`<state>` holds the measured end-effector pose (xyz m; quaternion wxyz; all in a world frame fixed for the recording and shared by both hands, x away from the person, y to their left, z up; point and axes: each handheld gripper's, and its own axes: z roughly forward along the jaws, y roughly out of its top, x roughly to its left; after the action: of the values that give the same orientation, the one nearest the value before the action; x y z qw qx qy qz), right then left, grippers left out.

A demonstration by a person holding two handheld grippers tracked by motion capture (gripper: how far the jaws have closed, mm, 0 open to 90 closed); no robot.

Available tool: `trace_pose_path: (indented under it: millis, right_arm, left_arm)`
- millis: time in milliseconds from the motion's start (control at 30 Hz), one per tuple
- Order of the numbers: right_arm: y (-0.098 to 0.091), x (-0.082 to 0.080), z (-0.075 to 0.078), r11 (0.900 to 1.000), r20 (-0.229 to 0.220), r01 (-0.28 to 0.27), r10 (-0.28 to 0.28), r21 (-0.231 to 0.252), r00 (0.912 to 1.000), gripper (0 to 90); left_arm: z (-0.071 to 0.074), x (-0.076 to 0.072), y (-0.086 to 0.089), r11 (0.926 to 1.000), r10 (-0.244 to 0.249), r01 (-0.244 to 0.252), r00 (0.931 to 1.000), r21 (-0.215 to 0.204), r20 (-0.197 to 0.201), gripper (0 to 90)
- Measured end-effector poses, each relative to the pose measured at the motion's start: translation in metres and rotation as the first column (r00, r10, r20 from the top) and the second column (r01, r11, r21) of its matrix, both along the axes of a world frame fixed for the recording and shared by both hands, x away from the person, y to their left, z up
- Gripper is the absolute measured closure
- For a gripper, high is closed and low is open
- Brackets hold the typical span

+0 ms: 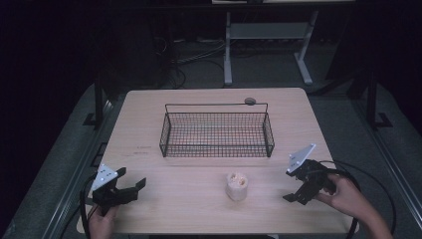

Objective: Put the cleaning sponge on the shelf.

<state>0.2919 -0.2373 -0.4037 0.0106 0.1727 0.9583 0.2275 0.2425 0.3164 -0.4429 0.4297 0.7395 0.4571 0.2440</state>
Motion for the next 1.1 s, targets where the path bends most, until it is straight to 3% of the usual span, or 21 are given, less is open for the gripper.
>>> trace_pose_path:
  millis: [533, 1100]
  right_arm:
    - [0.028, 0.006, 0.012, 0.9977, 0.013, -0.062, 0.063, -0.027, 0.9979, 15.4]
    - [0.051, 0.013, 0.017, 0.9917, -0.005, -0.118, 0.118, -0.052, 0.993, 15.3]
  left_arm:
    - [0.0, 0.0, 0.002, 1.0, 0.004, -0.004, 1.0, -0.003, 0.003, 14.0]
    - [0.0, 0.0, -0.001, 1.0, -0.006, 0.006, 1.0, 0.0, 0.001, 14.0]
